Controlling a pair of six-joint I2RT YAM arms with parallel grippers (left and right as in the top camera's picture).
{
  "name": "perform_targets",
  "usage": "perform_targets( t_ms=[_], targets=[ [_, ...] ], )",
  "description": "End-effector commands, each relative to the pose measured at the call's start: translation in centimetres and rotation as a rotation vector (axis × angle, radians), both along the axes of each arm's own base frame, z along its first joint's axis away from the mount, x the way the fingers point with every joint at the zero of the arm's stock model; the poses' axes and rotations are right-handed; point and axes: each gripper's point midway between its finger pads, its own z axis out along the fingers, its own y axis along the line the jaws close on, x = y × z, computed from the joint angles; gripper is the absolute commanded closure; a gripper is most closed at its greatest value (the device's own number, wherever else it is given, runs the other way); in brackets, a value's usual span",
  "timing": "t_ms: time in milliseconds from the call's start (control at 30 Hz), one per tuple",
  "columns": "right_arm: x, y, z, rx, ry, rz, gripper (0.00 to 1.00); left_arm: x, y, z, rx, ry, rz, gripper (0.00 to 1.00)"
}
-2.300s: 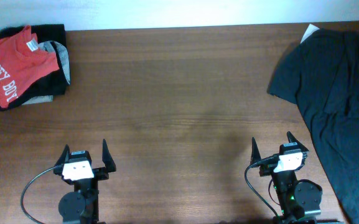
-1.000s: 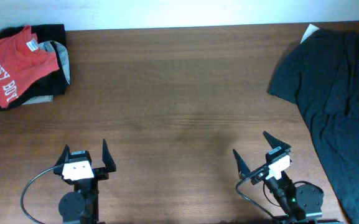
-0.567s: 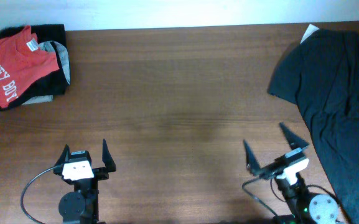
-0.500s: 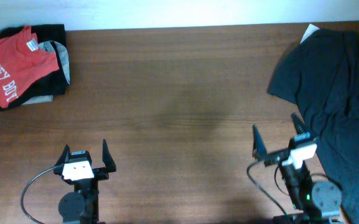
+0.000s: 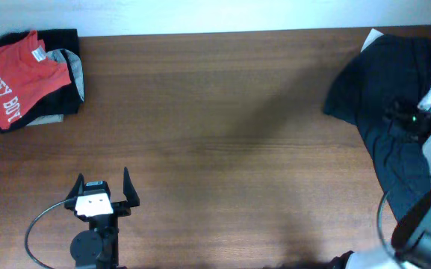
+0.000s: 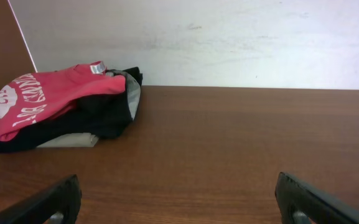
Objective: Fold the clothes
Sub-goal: 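Reach the right gripper to the dark green shirt and grasp it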
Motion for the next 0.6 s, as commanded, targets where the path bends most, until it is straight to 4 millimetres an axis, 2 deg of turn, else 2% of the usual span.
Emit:
perform_targets(
  t_ms=[0,33,67,133,167,267,333,367,433,500,567],
  targets=[
    [-1.0,-3.0,-2.5,0.037,0.021,-0.090,0.00,0.0,-0.1,-0.1,0.015,0.002,-0.006,0.01],
    [-1.4,-3.8,-3.2,0.046,0.023,-0.108,0.04,0.0,-0.1,-0.2,0.015,0.003,-0.006,0.01],
    [-1.4,-4.1,-3.5,0.050,0.020,-0.109,0.14,0.0,-0.1,-0.2,0.015,0.003,-0.006,0.01],
    [-0.4,-3.8,-3.4,0.067,-0.020,-0.080,0.18,0.0,-0.1,-0.2,0.015,0.003,-0.006,0.01],
    [0.2,-3.4,-3.3,0.076,-0.039,-0.059,0.23,0.0,-0.1,-0.2,0.015,0.003,-0.006,0.01],
    [1.8,-1.5,-4.8,0.076,-0.025,-0.007,0.22,0.0,-0.1,-0.2,0.015,0.003,-0.006,0.01],
    [1.5,-2.2,-5.7,0.047,0.008,-0.036,0.18,0.0,-0.1,-0.2,0.015,0.003,-0.006,0.01],
    [1.6,-2.4,-5.5,0.041,-0.002,-0.037,0.19,0.0,-0.1,-0.2,0.015,0.003,-0.006,0.01],
    [1.6,-2.3,-6.0,0.047,0.007,-0.037,0.28,0.0,-0.1,-0.2,0.015,0.003,-0.006,0.01],
    [1.4,-2.1,-7.2,0.064,0.031,-0.036,0.38,0.0,-0.1,-0.2,0.015,0.003,-0.006,0.01],
    [1.3,-2.0,-8.1,0.074,0.047,-0.036,0.43,0.0,-0.1,-0.2,0.015,0.003,-0.006,0.01]
  ],
)
